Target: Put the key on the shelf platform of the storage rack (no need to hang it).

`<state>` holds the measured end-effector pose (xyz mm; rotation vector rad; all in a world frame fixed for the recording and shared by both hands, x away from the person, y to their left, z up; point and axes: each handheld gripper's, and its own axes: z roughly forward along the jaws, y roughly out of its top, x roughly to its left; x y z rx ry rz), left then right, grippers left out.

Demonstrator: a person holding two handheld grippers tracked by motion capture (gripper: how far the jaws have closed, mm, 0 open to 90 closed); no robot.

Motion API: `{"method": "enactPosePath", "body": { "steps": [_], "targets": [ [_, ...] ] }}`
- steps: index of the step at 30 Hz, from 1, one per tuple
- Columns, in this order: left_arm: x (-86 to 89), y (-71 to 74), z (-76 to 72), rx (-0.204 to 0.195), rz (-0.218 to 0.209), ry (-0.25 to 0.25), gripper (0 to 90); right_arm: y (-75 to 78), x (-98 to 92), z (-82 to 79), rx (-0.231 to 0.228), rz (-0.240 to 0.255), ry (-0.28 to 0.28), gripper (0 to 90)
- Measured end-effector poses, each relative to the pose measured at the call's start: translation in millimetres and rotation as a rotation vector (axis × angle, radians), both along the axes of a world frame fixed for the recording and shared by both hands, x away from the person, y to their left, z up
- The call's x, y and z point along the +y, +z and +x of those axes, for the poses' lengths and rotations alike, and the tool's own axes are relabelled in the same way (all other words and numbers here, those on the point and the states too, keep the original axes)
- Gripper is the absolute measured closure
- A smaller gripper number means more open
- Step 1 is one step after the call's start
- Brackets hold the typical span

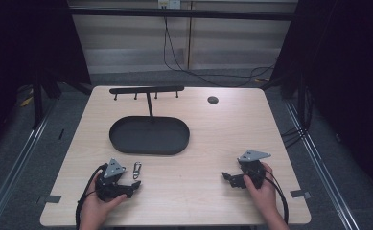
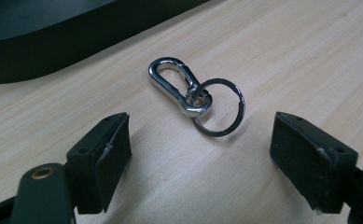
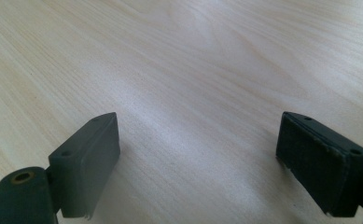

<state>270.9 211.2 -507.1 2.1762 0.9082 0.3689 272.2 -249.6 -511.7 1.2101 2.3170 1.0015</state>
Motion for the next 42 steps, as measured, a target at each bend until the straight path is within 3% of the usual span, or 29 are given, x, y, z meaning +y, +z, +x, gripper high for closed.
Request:
{"method": "enactPosePath", "body": {
  "steps": [16,20,33,42],
  "targets": [
    [-5.8,0.2,-2.8,-0.008,-0.004,-0.012,22.1,0.2,0.3,-0.7,0.006,0.002,-0.006,13.1],
    [-9.5,1.9,-3.3,-0.009,0.014,-0.019,23.6,0.2,0.3,-0.7,0.006,0.002,-0.006,13.1],
    [-11.4,7.0,5.1,0.004,-0.016,0.048,30.2,0.2,0.3,-0.7,0.006,0.002,-0.006,13.0],
    [-15.1,8.2,9.5,0.013,-0.012,0.065,31.9,0.2,0.3,-0.7,0.006,0.002,-0.006,13.1]
  ]
}}
